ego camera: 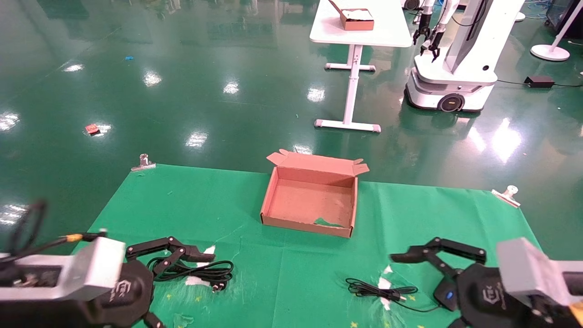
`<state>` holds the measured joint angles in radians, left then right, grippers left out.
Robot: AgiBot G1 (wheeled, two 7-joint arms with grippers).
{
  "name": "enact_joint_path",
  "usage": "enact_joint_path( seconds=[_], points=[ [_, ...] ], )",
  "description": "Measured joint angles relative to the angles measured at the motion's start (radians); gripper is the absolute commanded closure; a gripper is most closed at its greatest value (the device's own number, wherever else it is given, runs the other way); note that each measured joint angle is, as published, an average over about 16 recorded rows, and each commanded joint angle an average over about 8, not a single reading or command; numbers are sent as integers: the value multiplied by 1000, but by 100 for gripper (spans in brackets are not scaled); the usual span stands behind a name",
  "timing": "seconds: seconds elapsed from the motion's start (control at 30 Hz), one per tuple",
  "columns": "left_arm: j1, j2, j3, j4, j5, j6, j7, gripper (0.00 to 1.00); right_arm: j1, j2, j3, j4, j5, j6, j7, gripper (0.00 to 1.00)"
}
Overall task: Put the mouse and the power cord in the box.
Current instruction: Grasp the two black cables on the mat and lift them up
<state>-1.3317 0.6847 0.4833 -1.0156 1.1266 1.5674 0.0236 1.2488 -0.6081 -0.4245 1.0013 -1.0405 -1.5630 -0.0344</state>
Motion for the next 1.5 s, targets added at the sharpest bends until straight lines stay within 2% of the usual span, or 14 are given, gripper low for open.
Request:
enact_joint_path(
  seconds=[0.2,0.4,0.57,0.87,1.2,1.27,1.3,1.47,1.5],
  points=[
    [-126,89,103,196,187,-40,144,0,117,-68,-91,-188,-191,46,-153,0],
    [-226,199,187,407,357,-119,288,0,219,-178,-169,-397,-364,123,-320,0],
    [-280,283,237,567,463,-193,393,0,279,-273,-217,-557,-466,189,-451,0],
    [-324,383,277,785,542,-301,533,0,332,-396,-255,-781,-539,281,-619,0],
    [-344,434,281,910,553,-382,626,0,347,-468,-255,-912,-540,342,-713,1],
    [-347,440,282,923,555,-394,639,0,349,-477,-254,-927,-539,349,-723,15],
    [-349,443,283,930,557,-400,645,2,349,-481,-253,-934,-539,352,-728,28],
    [-354,454,288,951,566,-421,668,39,351,-494,-252,-958,-537,363,-744,90],
    [-355,455,289,953,567,-423,671,48,351,-496,-251,-961,-537,365,-746,95]
  ],
)
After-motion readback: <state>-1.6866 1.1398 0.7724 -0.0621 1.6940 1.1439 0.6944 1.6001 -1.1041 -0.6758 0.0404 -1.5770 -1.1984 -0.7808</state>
